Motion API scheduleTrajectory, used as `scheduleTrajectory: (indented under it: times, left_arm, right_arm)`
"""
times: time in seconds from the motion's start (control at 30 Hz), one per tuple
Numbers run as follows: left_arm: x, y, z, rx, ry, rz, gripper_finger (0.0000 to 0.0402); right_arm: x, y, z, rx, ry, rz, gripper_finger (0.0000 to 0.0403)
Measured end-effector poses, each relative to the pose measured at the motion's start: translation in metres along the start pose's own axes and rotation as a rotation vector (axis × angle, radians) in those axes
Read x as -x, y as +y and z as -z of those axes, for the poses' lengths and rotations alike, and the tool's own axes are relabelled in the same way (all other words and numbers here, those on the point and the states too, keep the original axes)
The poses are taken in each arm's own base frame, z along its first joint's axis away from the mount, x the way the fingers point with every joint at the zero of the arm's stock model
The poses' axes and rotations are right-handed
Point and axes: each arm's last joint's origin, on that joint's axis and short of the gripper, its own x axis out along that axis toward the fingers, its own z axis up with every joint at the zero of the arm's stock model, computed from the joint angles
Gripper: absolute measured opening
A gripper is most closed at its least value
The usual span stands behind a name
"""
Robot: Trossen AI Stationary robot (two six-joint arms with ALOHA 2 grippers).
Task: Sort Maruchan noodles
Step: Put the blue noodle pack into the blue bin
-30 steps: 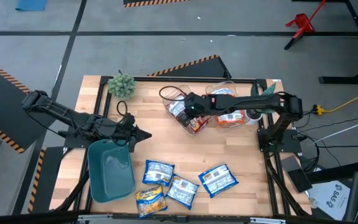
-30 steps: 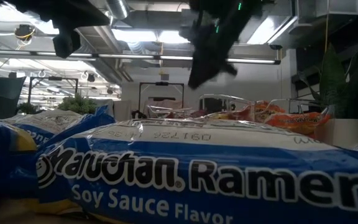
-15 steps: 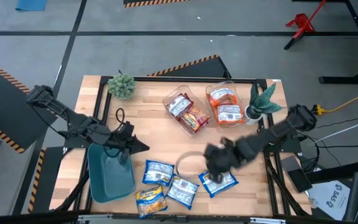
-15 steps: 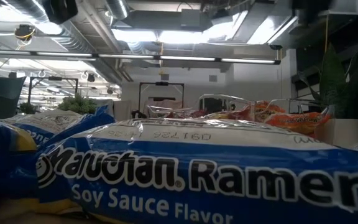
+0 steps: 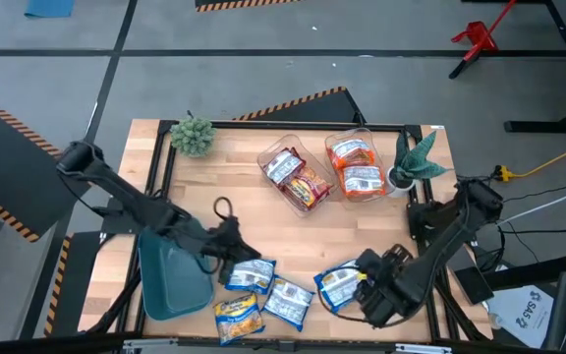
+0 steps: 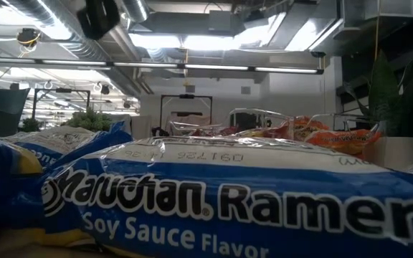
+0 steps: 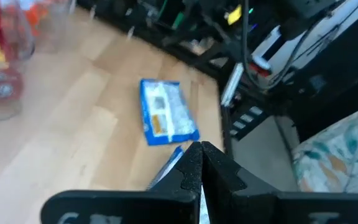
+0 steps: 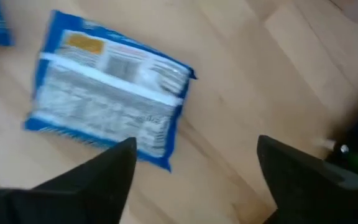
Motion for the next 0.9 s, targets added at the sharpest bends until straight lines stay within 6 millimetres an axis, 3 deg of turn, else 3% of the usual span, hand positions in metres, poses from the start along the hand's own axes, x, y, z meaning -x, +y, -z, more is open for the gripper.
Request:
scheduleTrajectory:
  times: [0.2,0.43,0.7,0.9]
  left_arm:
    - [-0.03,0.0,0.005,0.004,0.084,0.051,0.0]
    - [-0.044,0.0,-0.007,-0.02,0.086,0.082,0.0]
    - [-0.061,0.012,0.001,-0.029,0.129,0.075,0.0]
    - [-0.081,0.026,0.018,-0.031,0.176,0.045,0.0]
  right_arm:
    - [-0.051,0.002,0.011,-0.074,0.082,-0.131,0.0329]
    - [-0.091,-0.015,0.02,-0.227,0.091,-0.317,0.0311]
    - [-0.116,-0.02,0.031,-0.325,0.063,-0.536,0.031]
    - [-0.119,-0.018,0.024,-0.409,0.006,-0.584,0.03]
